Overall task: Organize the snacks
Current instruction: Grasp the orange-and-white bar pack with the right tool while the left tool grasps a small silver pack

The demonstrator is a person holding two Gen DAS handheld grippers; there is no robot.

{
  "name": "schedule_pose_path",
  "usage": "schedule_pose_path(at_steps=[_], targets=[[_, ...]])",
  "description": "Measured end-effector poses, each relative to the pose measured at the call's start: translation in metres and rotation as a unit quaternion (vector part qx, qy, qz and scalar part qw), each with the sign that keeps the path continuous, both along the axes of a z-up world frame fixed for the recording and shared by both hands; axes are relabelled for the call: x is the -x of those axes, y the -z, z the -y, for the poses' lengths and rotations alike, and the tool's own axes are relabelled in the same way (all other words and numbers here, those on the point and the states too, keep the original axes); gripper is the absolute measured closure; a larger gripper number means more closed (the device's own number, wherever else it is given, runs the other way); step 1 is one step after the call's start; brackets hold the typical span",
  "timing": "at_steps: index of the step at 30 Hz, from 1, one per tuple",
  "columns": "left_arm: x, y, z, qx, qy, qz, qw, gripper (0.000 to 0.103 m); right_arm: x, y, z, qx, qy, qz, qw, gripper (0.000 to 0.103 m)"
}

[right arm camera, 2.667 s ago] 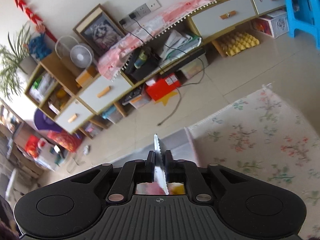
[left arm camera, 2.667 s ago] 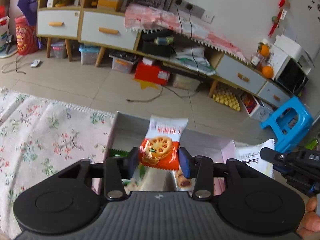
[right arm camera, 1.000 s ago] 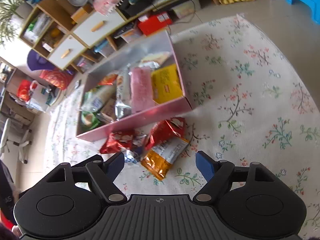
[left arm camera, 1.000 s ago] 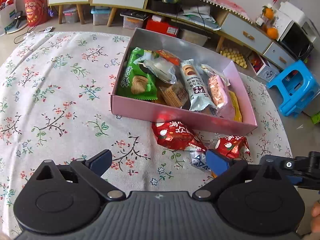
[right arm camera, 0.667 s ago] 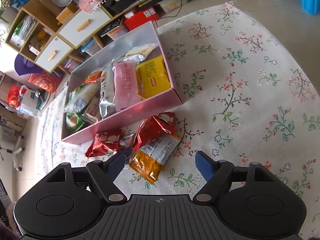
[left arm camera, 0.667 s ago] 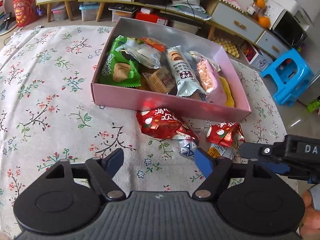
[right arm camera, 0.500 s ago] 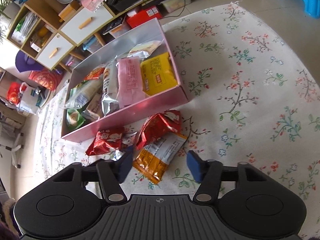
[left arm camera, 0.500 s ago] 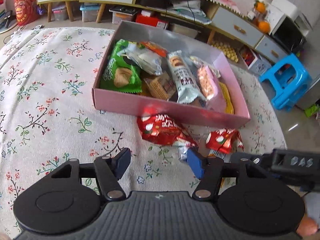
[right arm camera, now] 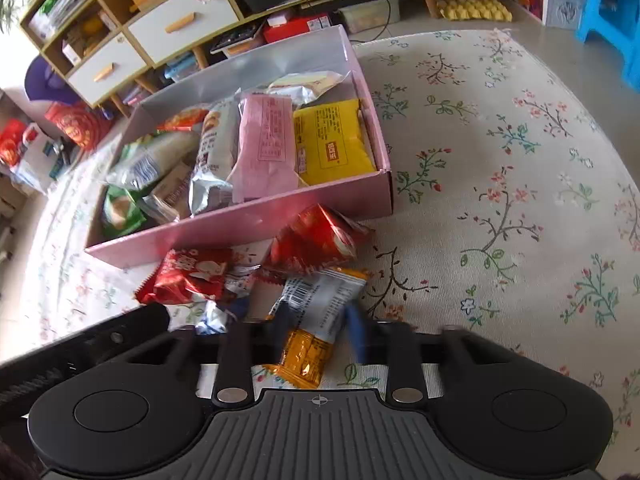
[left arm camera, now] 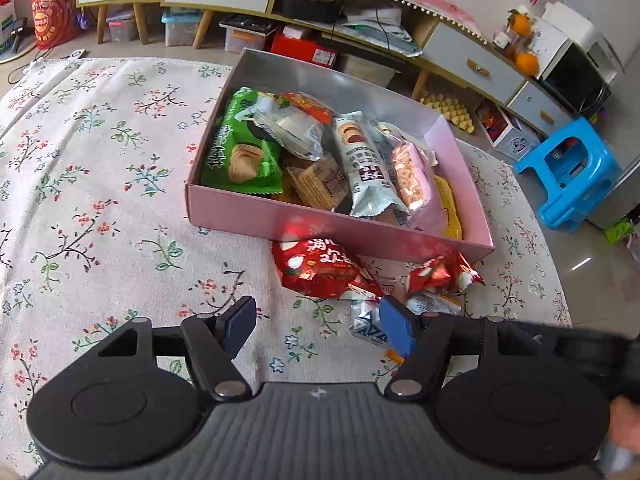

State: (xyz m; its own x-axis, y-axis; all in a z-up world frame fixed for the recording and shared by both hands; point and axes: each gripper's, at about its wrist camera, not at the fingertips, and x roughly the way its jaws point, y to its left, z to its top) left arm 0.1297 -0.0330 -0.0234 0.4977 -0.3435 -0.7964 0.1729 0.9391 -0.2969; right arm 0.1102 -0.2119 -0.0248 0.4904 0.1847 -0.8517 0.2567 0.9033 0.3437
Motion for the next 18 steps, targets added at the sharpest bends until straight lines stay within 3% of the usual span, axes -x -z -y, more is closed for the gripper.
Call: schedule_pose_path(at_steps=[4, 8, 13, 18], targets=[[0.005, -0.001, 0.010, 0.006, 0.025, 0.010, 0.9996, 0.034, 0.006, -0.014, 0.007, -0.021, 0.000, 0.021, 1.000, 0.097], [0.006, 0.006, 0.019, 0.004, 0.031, 0.002, 0.9995, 0.038, 0.003, -0.008, 0.002, -0.037, -0.015, 0.017, 0.999, 0.097], [0.003, 0.011, 0.021, -0.004, 0.040, 0.002, 0.9992, 0.040, 0.000, -0.004, 0.007, -0.018, 0.012, -0.012, 1.000, 0.088], [0.006, 0.016, 0.035, -0.022, 0.057, 0.011, 0.9981, 0.038, 0.003, 0.000, 0.019, -0.062, 0.031, -0.018, 0.997, 0.080]])
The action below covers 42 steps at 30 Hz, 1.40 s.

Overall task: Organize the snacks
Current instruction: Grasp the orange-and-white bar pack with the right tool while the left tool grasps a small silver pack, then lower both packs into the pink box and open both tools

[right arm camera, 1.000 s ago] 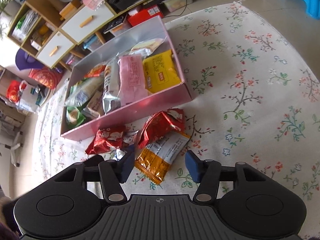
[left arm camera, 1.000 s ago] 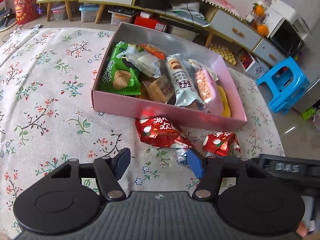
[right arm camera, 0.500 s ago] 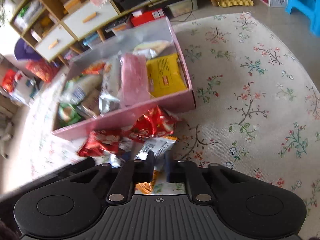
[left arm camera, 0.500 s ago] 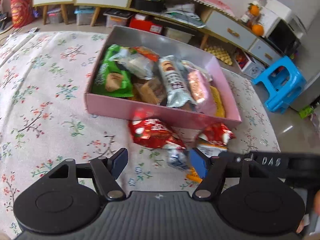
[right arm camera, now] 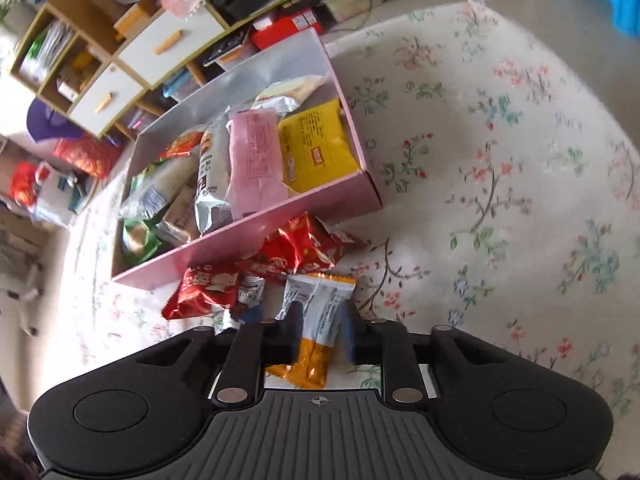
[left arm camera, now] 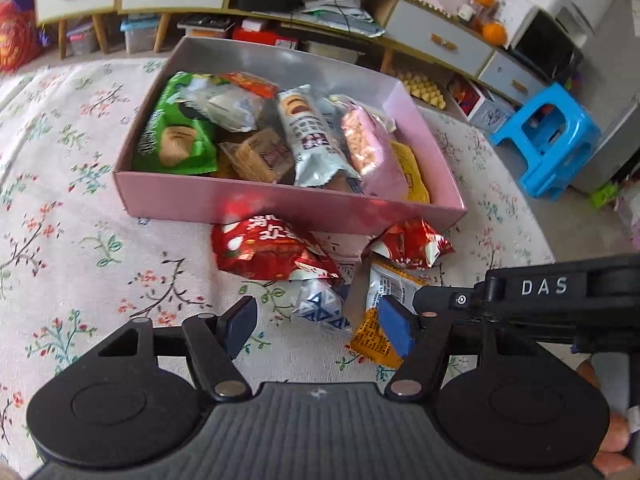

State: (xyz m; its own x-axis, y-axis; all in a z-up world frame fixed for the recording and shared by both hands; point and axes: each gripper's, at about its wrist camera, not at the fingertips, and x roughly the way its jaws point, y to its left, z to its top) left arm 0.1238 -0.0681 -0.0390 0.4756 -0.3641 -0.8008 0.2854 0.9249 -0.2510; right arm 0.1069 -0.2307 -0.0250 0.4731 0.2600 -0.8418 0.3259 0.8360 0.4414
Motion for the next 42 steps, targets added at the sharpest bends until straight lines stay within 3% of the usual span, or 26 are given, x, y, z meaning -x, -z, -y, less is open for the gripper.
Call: schedule_pose_path(at_steps=[2, 4, 5, 6, 7, 9, 15, 17, 20, 24, 26, 27, 29, 31, 36, 42], targets=[[0.000, 0.005, 0.009, -0.023, 0.017, 0.011, 0.9995, 0.040, -0.001, 0.002, -0.003, 0.010, -0.001, -0.006, 1.000, 0.080], [0.001, 0.009, 0.015, -0.044, 0.031, 0.017, 0.9984, 0.049, -0.001, 0.005, -0.003, 0.012, 0.000, -0.014, 1.000, 0.080], [0.000, 0.007, 0.014, -0.046, 0.037, 0.022, 0.9980, 0.057, -0.002, 0.008, -0.003, 0.010, 0.001, -0.015, 1.000, 0.079], [-0.001, 0.005, 0.013, -0.038, 0.047, 0.015, 0.9981, 0.073, -0.002, 0.008, -0.003, 0.007, 0.003, -0.015, 1.000, 0.079], [-0.003, 0.003, 0.010, -0.027, 0.046, 0.008, 0.9986, 0.079, -0.002, 0.008, -0.002, 0.004, 0.004, -0.013, 1.000, 0.078], [-0.005, -0.001, 0.005, -0.011, 0.041, 0.003, 0.9991, 0.081, -0.001, 0.008, -0.001, 0.010, 0.006, -0.011, 1.000, 0.076], [0.000, -0.004, -0.003, -0.008, 0.036, -0.021, 0.9991, 0.084, -0.004, 0.010, -0.005, 0.007, 0.001, -0.011, 1.000, 0.075], [0.003, -0.011, -0.006, 0.002, 0.035, -0.023, 0.9991, 0.088, -0.005, 0.010, -0.008, 0.002, -0.007, -0.007, 1.000, 0.069], [0.005, -0.023, -0.012, -0.003, 0.027, -0.014, 0.9995, 0.090, -0.008, 0.010, -0.018, 0.014, -0.041, 0.006, 0.999, 0.045], [-0.002, -0.023, -0.019, -0.003, 0.012, -0.020, 0.9997, 0.090, -0.008, 0.008, -0.034, 0.061, -0.070, 0.021, 0.995, 0.041], [-0.004, -0.022, -0.024, 0.007, 0.006, -0.033, 0.9994, 0.090, -0.007, 0.007, -0.039, 0.082, -0.080, 0.025, 0.993, 0.046], [-0.004, -0.023, -0.027, 0.010, 0.005, -0.034, 0.9994, 0.090, -0.007, 0.007, -0.041, 0.093, -0.086, 0.026, 0.992, 0.059], [-0.003, -0.027, -0.029, 0.014, 0.005, -0.032, 0.9994, 0.090, -0.006, 0.006, -0.043, 0.100, -0.088, 0.024, 0.991, 0.063], [-0.002, -0.032, -0.031, 0.027, 0.008, -0.033, 0.9991, 0.090, -0.003, 0.002, -0.043, 0.104, -0.082, 0.020, 0.991, 0.065], [-0.002, -0.051, -0.042, 0.070, 0.009, -0.020, 0.9973, 0.092, 0.002, -0.019, -0.023, 0.060, -0.056, 0.025, 0.996, 0.067], [-0.012, -0.060, -0.062, 0.110, -0.018, -0.004, 0.9938, 0.092, 0.001, -0.027, 0.011, 0.026, -0.006, 0.025, 0.999, 0.068]])
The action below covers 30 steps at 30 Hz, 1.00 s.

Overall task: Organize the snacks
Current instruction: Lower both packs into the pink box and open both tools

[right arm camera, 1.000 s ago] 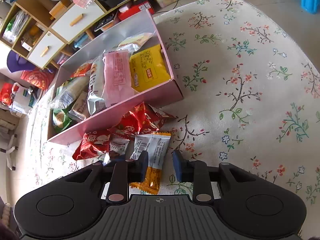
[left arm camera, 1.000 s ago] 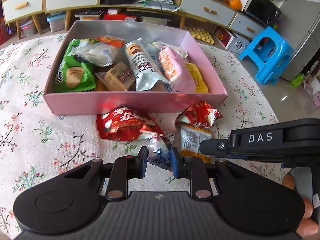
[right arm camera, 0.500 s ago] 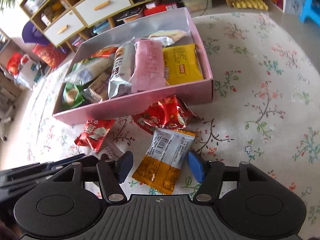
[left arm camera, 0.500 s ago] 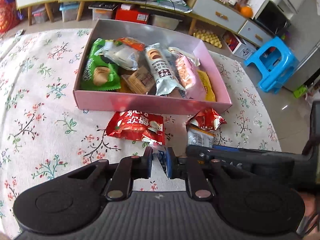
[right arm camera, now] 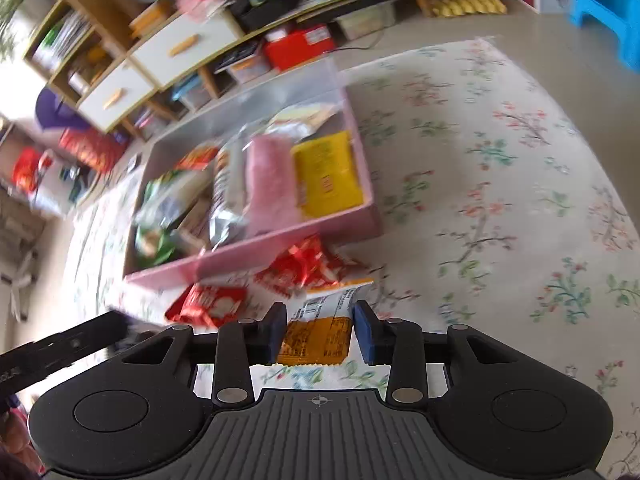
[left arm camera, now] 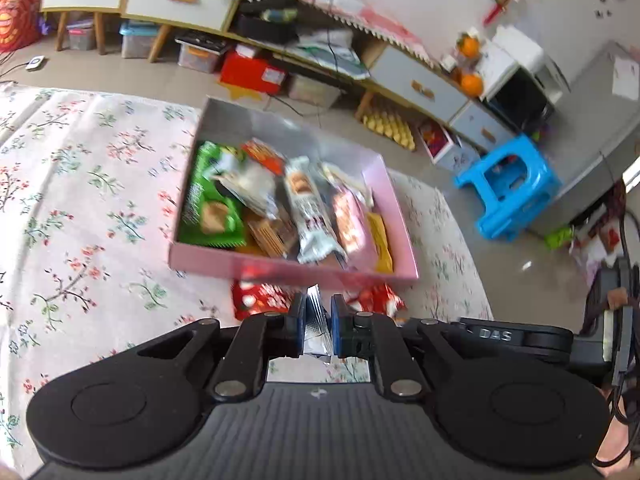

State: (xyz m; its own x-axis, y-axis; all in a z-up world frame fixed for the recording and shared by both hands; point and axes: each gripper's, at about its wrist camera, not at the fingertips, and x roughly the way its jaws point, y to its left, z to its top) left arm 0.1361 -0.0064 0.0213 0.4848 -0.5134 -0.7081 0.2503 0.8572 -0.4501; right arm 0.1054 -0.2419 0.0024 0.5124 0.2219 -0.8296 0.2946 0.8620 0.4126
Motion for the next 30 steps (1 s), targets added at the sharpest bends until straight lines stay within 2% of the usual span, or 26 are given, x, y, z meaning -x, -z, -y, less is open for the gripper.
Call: schedule_pose_path(at_steps=[1, 3, 6, 9, 10, 12, 14, 15, 18, 19, 20, 21, 23, 24, 26, 30], targets=[[-0.002, 0.000, -0.003, 0.008, -0.007, 0.000, 0.9999, 0.092, -0.001, -0.001, 0.004, -0.008, 0.006, 0.002, 1.000, 0.070], [-0.005, -0.001, -0.008, 0.024, -0.018, 0.002, 0.9995, 0.092, -0.001, -0.005, 0.011, -0.022, 0.012, 0.010, 1.000, 0.094], [-0.008, -0.002, -0.011, 0.033, -0.026, 0.009, 0.9991, 0.092, -0.003, -0.010, 0.014, -0.019, 0.011, 0.022, 1.000, 0.093], [-0.009, -0.001, -0.010, 0.036, -0.029, 0.011, 0.9989, 0.092, -0.007, -0.002, 0.012, -0.007, -0.003, 0.006, 1.000, 0.092], [-0.009, -0.001, -0.011, 0.038, -0.028, 0.010, 0.9988, 0.092, -0.009, 0.002, 0.009, 0.000, -0.016, -0.004, 1.000, 0.084], [-0.008, -0.002, -0.009, 0.038, -0.024, 0.015, 0.9989, 0.092, -0.009, 0.009, 0.002, 0.022, -0.029, -0.032, 0.999, 0.083], [-0.007, -0.003, -0.008, 0.035, -0.021, 0.020, 0.9990, 0.092, -0.008, 0.018, -0.008, 0.035, -0.035, -0.058, 0.997, 0.072], [-0.007, -0.003, -0.008, 0.036, -0.021, 0.021, 0.9989, 0.092, -0.008, 0.023, -0.013, 0.037, -0.037, -0.065, 0.996, 0.063], [-0.006, -0.002, -0.009, 0.036, -0.020, 0.023, 0.9989, 0.092, -0.008, 0.034, -0.029, 0.028, -0.050, -0.075, 0.996, 0.043], [-0.005, -0.002, -0.010, 0.036, -0.020, 0.024, 0.9988, 0.092, -0.007, 0.033, -0.037, 0.042, -0.056, -0.064, 0.995, 0.036], [-0.005, -0.002, -0.011, 0.035, -0.021, 0.026, 0.9988, 0.092, -0.007, 0.033, -0.045, 0.063, -0.064, -0.060, 0.994, 0.036], [-0.005, -0.002, -0.011, 0.034, -0.022, 0.027, 0.9988, 0.092, -0.007, 0.033, -0.053, 0.086, -0.069, -0.053, 0.992, 0.038], [-0.005, -0.002, -0.013, 0.035, -0.024, 0.028, 0.9987, 0.092, -0.004, 0.033, -0.068, 0.146, -0.079, -0.041, 0.985, 0.055], [-0.005, -0.003, -0.014, 0.036, -0.026, 0.029, 0.9986, 0.092, -0.003, 0.032, -0.069, 0.151, -0.076, -0.040, 0.985, 0.064], [-0.005, -0.003, -0.017, 0.042, -0.029, 0.030, 0.9983, 0.092, -0.003, 0.029, -0.057, 0.105, -0.056, -0.051, 0.992, 0.065], [-0.005, -0.005, -0.017, 0.049, -0.030, 0.035, 0.9977, 0.092, 0.002, 0.006, -0.030, 0.073, -0.021, -0.027, 0.997, 0.065]])
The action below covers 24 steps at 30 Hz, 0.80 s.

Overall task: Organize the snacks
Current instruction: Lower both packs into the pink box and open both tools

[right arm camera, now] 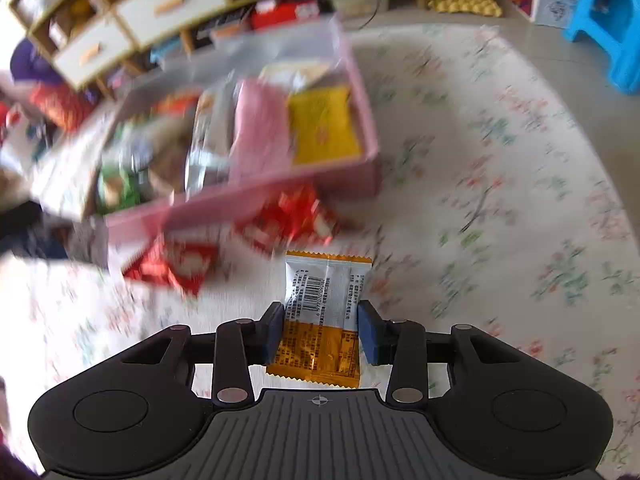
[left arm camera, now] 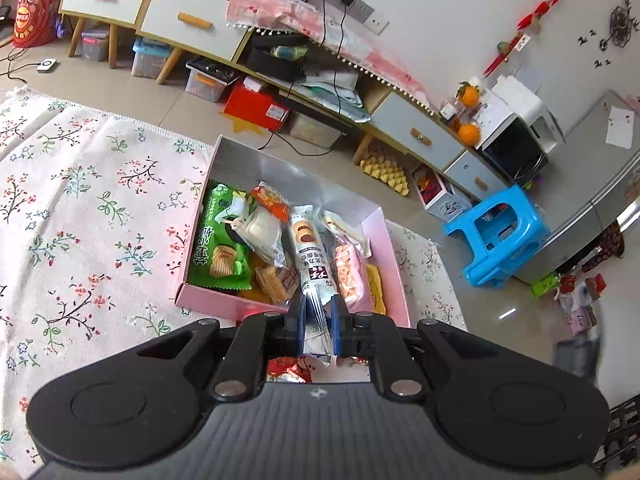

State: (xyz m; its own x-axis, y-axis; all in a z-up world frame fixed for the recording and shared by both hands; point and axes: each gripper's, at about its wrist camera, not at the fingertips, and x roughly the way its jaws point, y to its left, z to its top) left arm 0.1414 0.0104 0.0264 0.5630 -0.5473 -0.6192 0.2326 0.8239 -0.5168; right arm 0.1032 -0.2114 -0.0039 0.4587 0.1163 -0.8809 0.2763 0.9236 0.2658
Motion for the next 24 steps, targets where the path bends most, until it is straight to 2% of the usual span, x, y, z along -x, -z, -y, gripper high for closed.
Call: schedule_pose_path(at_steps=[5, 11, 13, 18, 21, 24], targets=[[-0.009, -0.001, 0.002, 0.015, -0.007, 0.018, 0.9997, 0.092, -0.006, -0.024, 0.035, -0.035, 0.016, 0.051, 0.998, 0.065], [-0.028, 0.009, 0.002, 0.042, -0.028, 0.008, 0.9987, 0.092, -0.017, -0.021, 0.051, -0.053, 0.031, 0.053, 0.997, 0.065], [-0.029, 0.008, 0.001, 0.049, -0.028, 0.012, 0.9983, 0.092, -0.019, -0.025, 0.047, -0.042, 0.021, 0.063, 0.997, 0.065], [-0.032, 0.003, 0.007, 0.030, -0.025, 0.038, 0.9985, 0.092, -0.033, -0.027, 0.039, -0.016, -0.010, 0.099, 0.995, 0.064], [-0.038, 0.007, 0.009, 0.034, -0.031, 0.032, 0.9985, 0.092, -0.046, -0.027, 0.029, 0.013, -0.041, 0.122, 0.992, 0.064], [-0.044, 0.009, 0.011, 0.046, -0.039, 0.032, 0.9976, 0.092, -0.059, -0.031, 0.021, 0.018, -0.061, 0.148, 0.987, 0.064]])
